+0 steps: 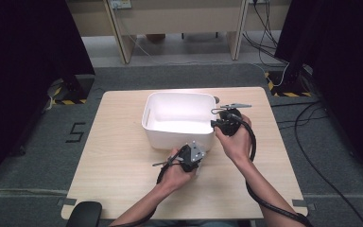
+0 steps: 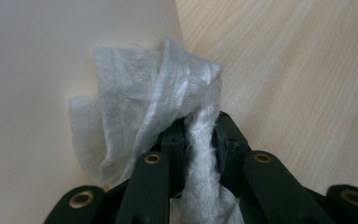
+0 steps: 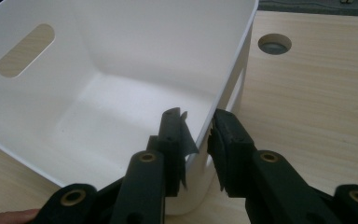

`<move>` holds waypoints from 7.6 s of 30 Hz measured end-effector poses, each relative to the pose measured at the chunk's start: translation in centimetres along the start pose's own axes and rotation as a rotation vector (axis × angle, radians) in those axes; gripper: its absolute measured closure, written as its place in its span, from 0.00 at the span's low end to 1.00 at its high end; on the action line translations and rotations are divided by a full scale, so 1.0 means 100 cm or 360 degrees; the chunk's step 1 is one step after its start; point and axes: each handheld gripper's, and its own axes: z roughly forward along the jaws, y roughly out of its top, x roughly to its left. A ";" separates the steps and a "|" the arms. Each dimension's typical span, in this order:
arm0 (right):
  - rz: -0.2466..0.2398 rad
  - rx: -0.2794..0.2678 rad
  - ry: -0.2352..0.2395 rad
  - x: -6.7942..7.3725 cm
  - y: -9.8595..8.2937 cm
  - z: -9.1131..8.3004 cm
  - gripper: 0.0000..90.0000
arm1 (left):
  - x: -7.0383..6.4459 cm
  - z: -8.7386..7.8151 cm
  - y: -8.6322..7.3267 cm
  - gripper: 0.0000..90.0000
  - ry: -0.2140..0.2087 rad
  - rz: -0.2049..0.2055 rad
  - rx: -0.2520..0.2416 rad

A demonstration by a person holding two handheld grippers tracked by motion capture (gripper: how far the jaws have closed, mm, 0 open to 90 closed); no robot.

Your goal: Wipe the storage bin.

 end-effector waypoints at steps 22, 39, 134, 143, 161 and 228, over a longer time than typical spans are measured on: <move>0.0030 0.0017 -0.0004 0.003 -0.001 -0.001 0.80 | 0.000 0.003 0.003 0.86 -0.0011 0.0007 0.0004; 0.0039 0.0014 -0.0006 0.003 0.000 -0.001 0.81 | -0.007 0.008 0.017 0.86 -0.0042 0.0020 -0.0007; -0.0012 0.0097 -0.0009 -0.010 0.020 0.017 0.96 | 0.095 -0.161 -0.100 0.86 0.0457 -0.0349 -0.0073; -0.0029 -0.0052 0.0048 -0.008 0.025 -0.018 0.90 | 0.134 -0.146 -0.111 0.86 0.0560 -0.0453 0.0009; -0.0009 0.0168 0.0215 -0.004 -0.022 -0.027 1.00 | 0.158 -0.125 -0.090 0.85 0.0385 -0.0367 -0.0066; 0.0020 0.0076 0.0142 0.016 0.001 0.004 0.84 | 0.058 -0.127 -0.049 0.85 0.0127 0.0004 -0.0154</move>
